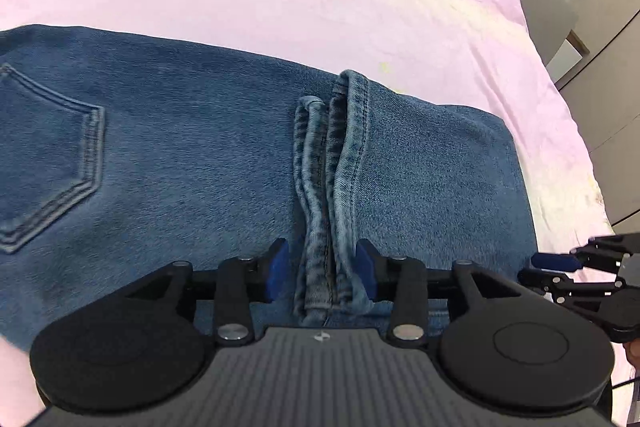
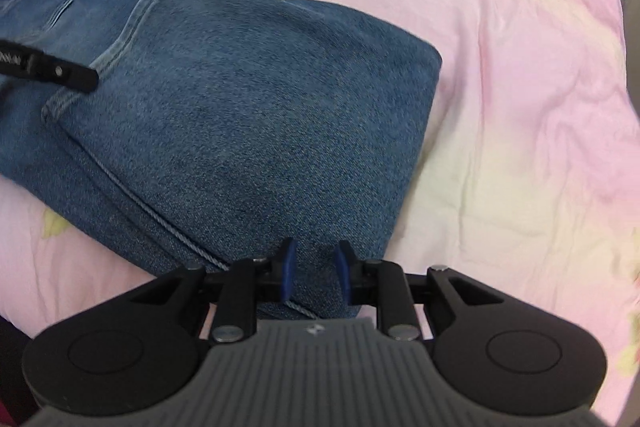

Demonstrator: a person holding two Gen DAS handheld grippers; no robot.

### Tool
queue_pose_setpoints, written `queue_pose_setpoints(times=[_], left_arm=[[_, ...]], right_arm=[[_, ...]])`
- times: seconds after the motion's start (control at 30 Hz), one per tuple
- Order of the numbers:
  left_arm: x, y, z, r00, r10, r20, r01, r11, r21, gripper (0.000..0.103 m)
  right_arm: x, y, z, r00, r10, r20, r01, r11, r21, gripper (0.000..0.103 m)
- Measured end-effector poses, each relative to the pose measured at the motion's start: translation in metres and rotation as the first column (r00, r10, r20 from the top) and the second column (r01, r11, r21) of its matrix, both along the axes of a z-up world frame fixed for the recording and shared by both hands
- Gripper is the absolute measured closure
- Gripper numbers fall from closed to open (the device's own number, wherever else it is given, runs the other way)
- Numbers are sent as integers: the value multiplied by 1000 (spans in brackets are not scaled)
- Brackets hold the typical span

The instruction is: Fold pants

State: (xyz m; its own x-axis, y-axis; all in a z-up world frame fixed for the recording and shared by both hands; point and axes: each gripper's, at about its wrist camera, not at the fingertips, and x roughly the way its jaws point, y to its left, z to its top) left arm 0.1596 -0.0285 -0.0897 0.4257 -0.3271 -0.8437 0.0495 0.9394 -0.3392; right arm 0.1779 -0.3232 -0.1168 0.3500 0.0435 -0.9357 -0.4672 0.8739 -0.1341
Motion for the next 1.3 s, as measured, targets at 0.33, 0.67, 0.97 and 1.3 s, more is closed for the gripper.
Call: queue_pose_setpoints(times=[0.33, 0.67, 0.97, 1.3], left_arm=[[-32, 59, 35, 996, 88, 23, -90, 994, 57, 54], [-47, 182, 56, 915, 400, 51, -403, 912, 79, 37], [-64, 267, 21, 774, 632, -29, -633, 772, -67, 24], [-56, 298, -33, 662, 736, -142, -738, 605, -300, 21]], right_arm=[[-2, 68, 34, 961, 249, 121, -253, 967, 14, 65], [27, 146, 33, 845, 524, 111, -522, 852, -44, 35], [61, 182, 10, 694, 720, -24, -719, 690, -77, 32], [97, 200, -28, 628, 763, -152, -770, 638, 23, 25]])
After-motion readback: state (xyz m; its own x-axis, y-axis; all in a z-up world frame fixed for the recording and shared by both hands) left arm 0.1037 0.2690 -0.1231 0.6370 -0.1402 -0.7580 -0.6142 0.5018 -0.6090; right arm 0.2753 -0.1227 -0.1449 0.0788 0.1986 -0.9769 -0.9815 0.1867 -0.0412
